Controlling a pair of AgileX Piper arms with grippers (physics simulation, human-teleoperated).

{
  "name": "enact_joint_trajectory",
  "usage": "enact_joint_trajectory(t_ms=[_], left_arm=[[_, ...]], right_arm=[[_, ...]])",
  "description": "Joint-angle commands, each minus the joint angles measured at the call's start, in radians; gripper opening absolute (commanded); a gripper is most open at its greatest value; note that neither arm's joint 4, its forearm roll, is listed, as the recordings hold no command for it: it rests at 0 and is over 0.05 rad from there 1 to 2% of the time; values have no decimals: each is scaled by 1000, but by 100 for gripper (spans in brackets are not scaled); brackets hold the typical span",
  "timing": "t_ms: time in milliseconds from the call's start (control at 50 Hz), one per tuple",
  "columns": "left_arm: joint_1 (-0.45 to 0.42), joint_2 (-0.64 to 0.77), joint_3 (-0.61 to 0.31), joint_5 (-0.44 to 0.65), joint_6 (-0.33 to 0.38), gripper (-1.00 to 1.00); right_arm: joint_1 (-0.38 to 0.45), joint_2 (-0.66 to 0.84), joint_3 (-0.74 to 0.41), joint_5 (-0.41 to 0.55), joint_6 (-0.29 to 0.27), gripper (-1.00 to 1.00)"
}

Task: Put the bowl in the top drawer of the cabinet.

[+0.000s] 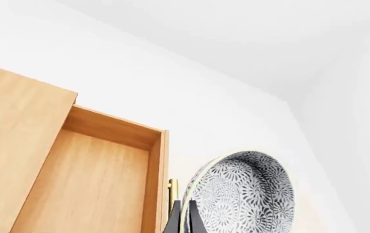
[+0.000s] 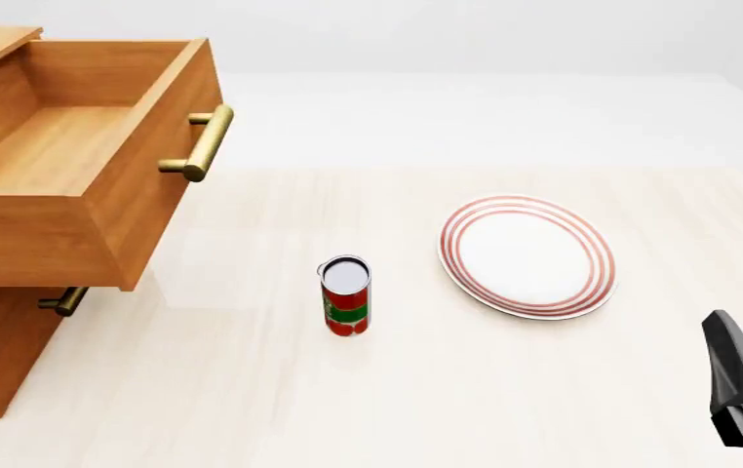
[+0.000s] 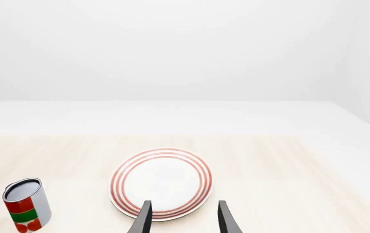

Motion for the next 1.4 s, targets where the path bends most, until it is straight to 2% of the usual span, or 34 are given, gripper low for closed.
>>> enact_joint_trajectory(t_ms=[20, 220, 500, 1400], left_arm=[[56, 22, -47, 34, 19, -100], [114, 10, -9, 41, 15, -100], [169, 16, -47, 88, 39, -100], [214, 32, 17, 89, 62, -100]], right_arm=[[0, 0, 0, 0, 0, 100], [0, 0, 0, 0, 0, 100], [0, 0, 0, 0, 0, 100], [0, 0, 0, 0, 0, 100]])
